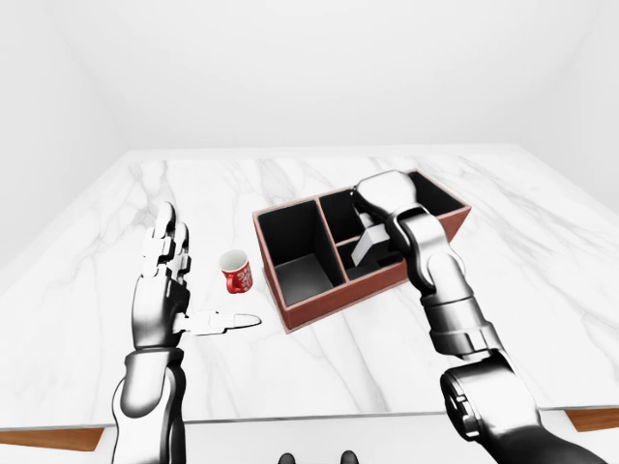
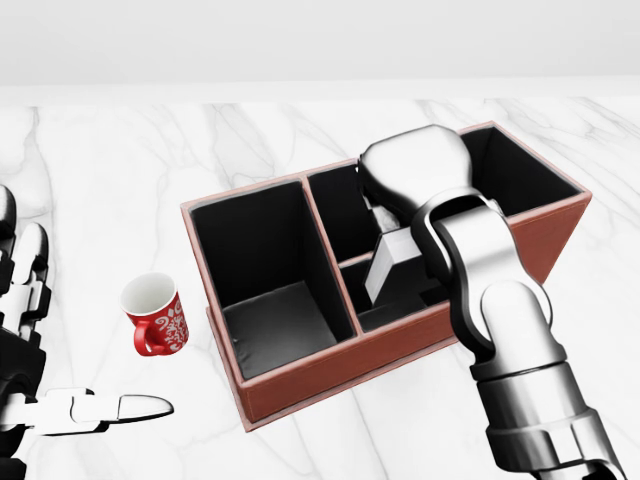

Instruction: Pick up the book and place it in the back compartment of the caddy.

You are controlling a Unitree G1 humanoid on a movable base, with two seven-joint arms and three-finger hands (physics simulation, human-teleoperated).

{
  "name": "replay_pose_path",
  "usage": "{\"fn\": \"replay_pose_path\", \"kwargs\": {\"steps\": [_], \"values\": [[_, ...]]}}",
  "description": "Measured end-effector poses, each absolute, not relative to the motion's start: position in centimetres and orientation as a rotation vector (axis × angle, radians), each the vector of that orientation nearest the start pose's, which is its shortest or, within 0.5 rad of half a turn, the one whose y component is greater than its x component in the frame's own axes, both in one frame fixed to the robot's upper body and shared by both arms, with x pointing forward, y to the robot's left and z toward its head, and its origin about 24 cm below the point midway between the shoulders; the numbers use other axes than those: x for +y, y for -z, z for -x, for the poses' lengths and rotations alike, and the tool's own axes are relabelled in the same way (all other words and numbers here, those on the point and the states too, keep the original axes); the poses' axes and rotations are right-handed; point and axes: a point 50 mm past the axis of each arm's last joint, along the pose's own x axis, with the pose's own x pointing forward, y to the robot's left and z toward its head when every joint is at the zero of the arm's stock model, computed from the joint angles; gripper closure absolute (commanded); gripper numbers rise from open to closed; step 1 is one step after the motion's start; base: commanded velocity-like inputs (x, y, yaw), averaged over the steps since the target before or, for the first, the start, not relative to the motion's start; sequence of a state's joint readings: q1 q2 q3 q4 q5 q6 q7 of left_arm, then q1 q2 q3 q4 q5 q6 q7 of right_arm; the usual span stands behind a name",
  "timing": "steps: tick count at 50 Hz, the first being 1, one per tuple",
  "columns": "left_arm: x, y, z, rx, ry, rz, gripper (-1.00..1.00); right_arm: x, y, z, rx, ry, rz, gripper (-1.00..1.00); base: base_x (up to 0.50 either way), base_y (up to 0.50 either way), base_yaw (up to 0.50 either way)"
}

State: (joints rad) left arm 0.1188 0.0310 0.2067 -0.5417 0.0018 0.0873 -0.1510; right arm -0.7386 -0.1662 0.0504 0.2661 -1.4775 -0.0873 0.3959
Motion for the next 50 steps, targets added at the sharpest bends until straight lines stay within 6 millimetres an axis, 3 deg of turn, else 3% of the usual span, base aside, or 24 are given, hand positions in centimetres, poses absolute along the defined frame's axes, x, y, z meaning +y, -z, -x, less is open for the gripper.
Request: {"fn": "replay_pose_path", "kwargs": {"steps": [50], "values": [[19.5,-13.3,-21.0,-0.335,-0.069,-0.125,-1.0,-10.9,-15.7,-37.5,-0.207,-0.186,1.731,1.0,0.0,0.0,0.0]]}}
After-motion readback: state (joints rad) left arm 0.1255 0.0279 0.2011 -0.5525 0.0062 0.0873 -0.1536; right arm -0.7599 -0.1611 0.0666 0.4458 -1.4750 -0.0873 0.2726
